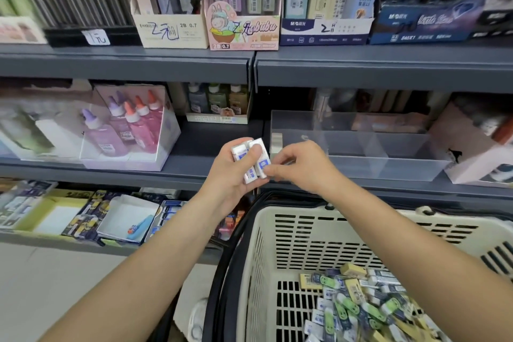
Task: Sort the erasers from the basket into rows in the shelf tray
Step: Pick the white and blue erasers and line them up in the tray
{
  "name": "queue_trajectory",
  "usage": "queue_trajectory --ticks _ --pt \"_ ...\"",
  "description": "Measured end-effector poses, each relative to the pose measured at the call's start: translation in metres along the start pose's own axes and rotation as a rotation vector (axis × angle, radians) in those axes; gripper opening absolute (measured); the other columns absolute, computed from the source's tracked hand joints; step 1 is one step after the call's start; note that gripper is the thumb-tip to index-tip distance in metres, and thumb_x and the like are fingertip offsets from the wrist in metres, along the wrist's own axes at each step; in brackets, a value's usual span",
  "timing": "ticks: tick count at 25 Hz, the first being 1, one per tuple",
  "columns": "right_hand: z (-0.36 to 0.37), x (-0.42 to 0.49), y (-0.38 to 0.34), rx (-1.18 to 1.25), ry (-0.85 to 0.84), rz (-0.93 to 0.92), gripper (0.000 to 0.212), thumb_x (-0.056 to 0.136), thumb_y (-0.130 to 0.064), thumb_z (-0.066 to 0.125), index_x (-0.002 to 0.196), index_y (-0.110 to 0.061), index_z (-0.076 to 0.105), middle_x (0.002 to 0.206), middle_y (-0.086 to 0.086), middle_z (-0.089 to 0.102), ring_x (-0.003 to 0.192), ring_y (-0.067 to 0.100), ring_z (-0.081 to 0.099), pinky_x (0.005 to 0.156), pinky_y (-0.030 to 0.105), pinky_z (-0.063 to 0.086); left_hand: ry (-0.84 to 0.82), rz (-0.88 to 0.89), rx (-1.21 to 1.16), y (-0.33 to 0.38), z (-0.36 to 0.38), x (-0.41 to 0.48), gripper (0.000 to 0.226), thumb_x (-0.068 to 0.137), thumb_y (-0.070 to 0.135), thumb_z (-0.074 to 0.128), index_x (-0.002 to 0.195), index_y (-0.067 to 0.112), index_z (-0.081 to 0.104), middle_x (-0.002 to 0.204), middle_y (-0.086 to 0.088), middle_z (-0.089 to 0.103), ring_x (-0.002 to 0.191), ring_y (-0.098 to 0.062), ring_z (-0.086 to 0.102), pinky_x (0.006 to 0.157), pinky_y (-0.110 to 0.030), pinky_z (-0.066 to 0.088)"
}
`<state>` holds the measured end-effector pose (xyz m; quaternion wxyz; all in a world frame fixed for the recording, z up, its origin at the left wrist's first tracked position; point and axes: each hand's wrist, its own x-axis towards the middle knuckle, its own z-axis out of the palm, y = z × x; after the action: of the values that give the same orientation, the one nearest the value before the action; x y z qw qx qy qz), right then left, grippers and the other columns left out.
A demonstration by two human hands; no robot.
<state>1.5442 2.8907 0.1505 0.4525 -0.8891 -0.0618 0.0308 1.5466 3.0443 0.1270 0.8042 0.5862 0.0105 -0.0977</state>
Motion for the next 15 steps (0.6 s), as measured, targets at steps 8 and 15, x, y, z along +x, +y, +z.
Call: queue_trajectory --ticks 8,15 --pt "-0.026 0.003 0.012 0.469 0.057 0.113 0.009 0.082 -0.004 0.066 0.083 -0.013 0.063 0.076 0.005 0.072 0.064 0.010 0.069 0.053 0.017 0.052 -0.013 -0.056 -0.041 -0.005 -0.006 -0.002 0.022 0.091 0.006 0.056 0.104 0.023 0.057 0.088 -0.007 0.068 0.075 -0.016 0.069 0.058 -0.029 0.055" --pt "-0.052 0.051 0.036 0.143 0.379 0.034 0.027 0.079 -0.001 0.067 0.073 -0.026 0.059 0.076 0.000 0.065 0.063 0.004 0.061 0.063 0.009 0.046 0.027 -0.024 0.015 -0.014 -0.026 0.032 0.025 0.089 0.006 0.058 0.109 0.021 0.057 0.093 -0.006 0.071 0.081 -0.017 0.071 0.061 -0.029 0.056"
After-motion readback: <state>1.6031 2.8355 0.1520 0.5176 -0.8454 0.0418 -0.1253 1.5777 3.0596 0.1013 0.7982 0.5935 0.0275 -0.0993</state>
